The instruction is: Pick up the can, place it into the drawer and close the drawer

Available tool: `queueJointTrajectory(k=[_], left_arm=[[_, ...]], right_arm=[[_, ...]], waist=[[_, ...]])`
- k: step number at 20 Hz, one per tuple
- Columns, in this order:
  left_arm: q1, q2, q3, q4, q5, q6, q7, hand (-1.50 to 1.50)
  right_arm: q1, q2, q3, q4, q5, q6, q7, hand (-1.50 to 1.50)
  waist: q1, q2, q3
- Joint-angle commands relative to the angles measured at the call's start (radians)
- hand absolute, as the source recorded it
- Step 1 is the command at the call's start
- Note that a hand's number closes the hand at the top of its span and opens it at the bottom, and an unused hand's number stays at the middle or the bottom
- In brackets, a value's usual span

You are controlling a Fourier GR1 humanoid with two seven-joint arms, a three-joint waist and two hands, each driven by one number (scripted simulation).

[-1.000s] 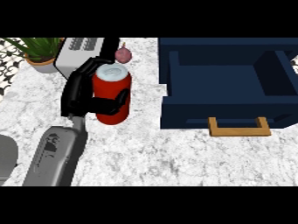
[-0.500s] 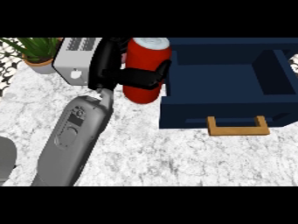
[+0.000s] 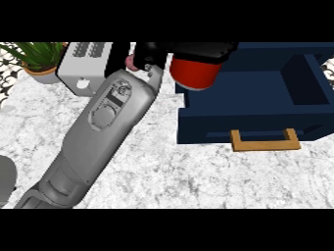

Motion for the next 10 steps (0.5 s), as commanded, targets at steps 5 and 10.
queueJointTrajectory(k=[5, 10], left_arm=[[-0.184, 0.0, -0.048, 0.206, 0.1, 0.068, -0.025, 1.5], [-0.288, 0.0, -0.08, 0.321, 0.164, 0.096, -0.028, 1.5]], right_arm=[[-0.015, 0.028, 0.034, -0.006, 0.043, -0.022, 0.005, -1.5], [0.017, 0.027, 0.056, -0.069, 0.028, -0.001, 0.051, -1.5]], waist=[[-0.002, 0.001, 0.0], [-0.012, 0.002, 0.0]])
